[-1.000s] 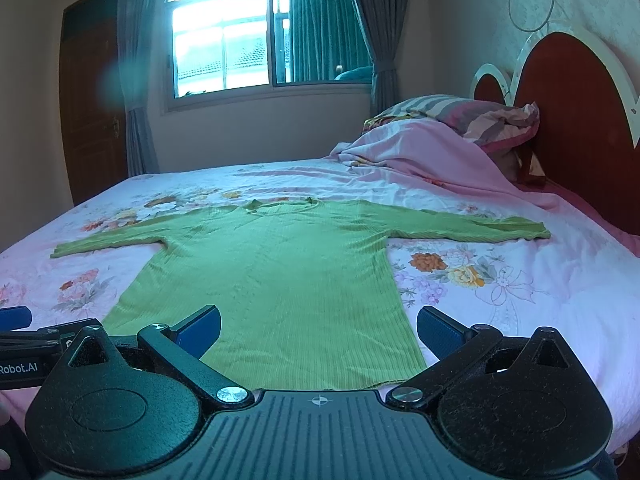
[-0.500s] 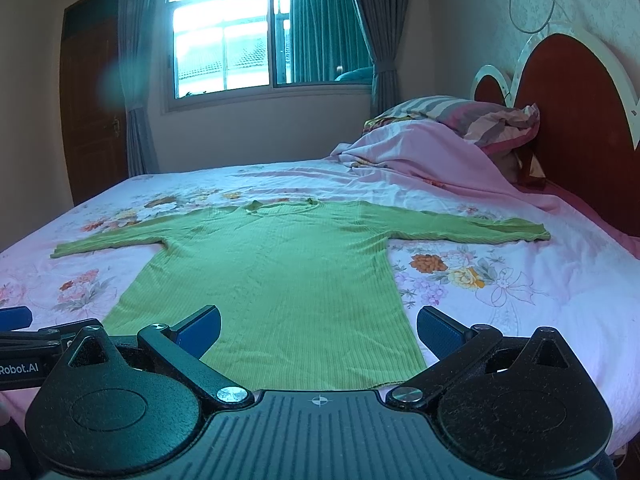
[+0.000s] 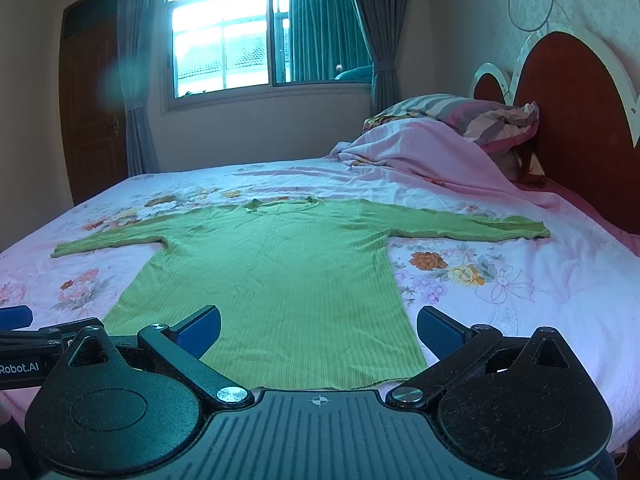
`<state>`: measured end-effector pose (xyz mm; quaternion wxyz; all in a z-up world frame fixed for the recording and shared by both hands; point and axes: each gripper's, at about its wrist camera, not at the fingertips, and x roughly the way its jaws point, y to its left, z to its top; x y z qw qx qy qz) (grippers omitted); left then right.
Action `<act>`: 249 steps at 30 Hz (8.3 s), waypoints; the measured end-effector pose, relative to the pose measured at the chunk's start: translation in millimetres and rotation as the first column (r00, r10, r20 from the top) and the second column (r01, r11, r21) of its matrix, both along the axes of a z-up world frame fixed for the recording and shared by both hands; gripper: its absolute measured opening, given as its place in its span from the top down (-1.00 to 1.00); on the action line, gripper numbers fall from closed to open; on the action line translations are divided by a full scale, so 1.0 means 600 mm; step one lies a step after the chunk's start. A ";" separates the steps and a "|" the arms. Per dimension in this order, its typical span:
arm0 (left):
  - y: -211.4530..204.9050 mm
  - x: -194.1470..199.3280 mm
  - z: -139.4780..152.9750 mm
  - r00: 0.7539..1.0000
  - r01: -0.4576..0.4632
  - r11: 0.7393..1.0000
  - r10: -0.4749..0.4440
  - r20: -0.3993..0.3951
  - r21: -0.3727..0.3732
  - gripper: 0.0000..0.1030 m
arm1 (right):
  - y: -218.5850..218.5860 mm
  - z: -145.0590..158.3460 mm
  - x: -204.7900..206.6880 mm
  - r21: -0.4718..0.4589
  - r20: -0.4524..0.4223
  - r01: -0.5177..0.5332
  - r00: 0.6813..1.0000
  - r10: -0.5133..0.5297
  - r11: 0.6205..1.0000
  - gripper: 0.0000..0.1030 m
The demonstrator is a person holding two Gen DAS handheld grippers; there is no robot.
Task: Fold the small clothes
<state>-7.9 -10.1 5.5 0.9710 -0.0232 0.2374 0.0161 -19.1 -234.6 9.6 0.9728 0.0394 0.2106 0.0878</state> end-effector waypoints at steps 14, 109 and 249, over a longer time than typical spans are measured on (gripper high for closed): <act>0.129 0.127 0.009 0.998 -0.057 0.998 0.057 -0.014 0.037 -0.97 | -0.003 0.038 0.127 0.085 0.060 -0.094 0.994 0.089 0.992 -1.00; 0.852 0.532 -0.231 0.796 -0.478 0.461 0.588 -0.146 -0.748 0.66 | 0.089 -0.143 0.664 -0.035 -0.037 0.106 0.993 -0.108 0.994 -0.30; 0.343 0.659 -0.171 0.990 -0.012 0.998 0.020 -0.142 0.056 -0.43 | -0.276 -0.129 0.776 0.342 -0.125 0.116 0.989 -0.077 0.932 0.29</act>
